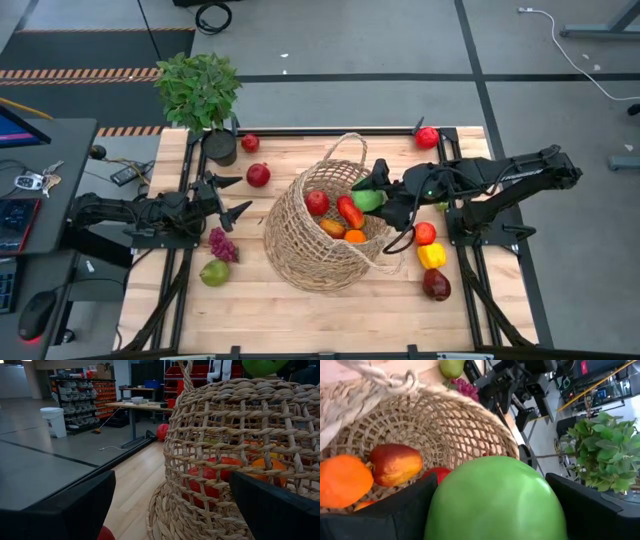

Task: Build produce basket
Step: Put the green apple into the brown basket

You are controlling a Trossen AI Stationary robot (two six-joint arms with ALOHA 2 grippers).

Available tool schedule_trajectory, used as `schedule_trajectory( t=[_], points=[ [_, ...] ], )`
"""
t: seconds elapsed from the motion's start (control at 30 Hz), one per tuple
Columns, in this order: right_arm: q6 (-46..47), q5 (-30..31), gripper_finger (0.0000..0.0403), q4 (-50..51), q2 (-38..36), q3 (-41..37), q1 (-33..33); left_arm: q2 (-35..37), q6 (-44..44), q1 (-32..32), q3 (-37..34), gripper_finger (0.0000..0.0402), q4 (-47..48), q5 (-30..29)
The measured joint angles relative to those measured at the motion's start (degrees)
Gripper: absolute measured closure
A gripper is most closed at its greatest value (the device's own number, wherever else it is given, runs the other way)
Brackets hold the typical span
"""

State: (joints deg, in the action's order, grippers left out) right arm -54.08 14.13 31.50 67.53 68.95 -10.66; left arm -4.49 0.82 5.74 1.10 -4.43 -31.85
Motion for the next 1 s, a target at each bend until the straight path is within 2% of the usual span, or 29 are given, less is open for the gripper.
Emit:
schedule_trajectory(
  t=[0.13, 0.23, 0.43, 0.6, 0.83, 1.0],
  points=[
    [0.8, -3.0, 0.0037, -0.7, 0.0, 0.0, 0.2, 0.0, 0.0, 0.0, 0.0, 0.0004, 0.0, 0.0],
    [3.6, -8.9, 0.0037, -2.2, 0.3, 0.0, 1.3, 0.0, 0.0, 0.0, 0.0, 0.0004, 0.0, 0.0],
    [18.1, -15.9, 0.0037, -9.5, 3.3, 0.0, 4.1, 0.0, 0.0, 0.0, 0.0, 0.0004, 0.0, 0.0],
    [39.3, -15.5, 0.0037, -17.4, 7.4, 0.0, 5.8, 0.0, 0.0, 0.0, 0.0, 0.0004, 0.0, 0.0],
    [81.4, -15.2, 0.0037, -18.9, 12.5, 0.0, 6.4, 0.0, 0.0, 0.0, 0.0, 0.0004, 0.0, 0.0],
    [100.4, -17.0, 0.0037, -19.1, 15.2, 0.0, 7.0, 0.0, 0.0, 0.0, 0.0, 0.0004, 0.0, 0.0]
  ],
)
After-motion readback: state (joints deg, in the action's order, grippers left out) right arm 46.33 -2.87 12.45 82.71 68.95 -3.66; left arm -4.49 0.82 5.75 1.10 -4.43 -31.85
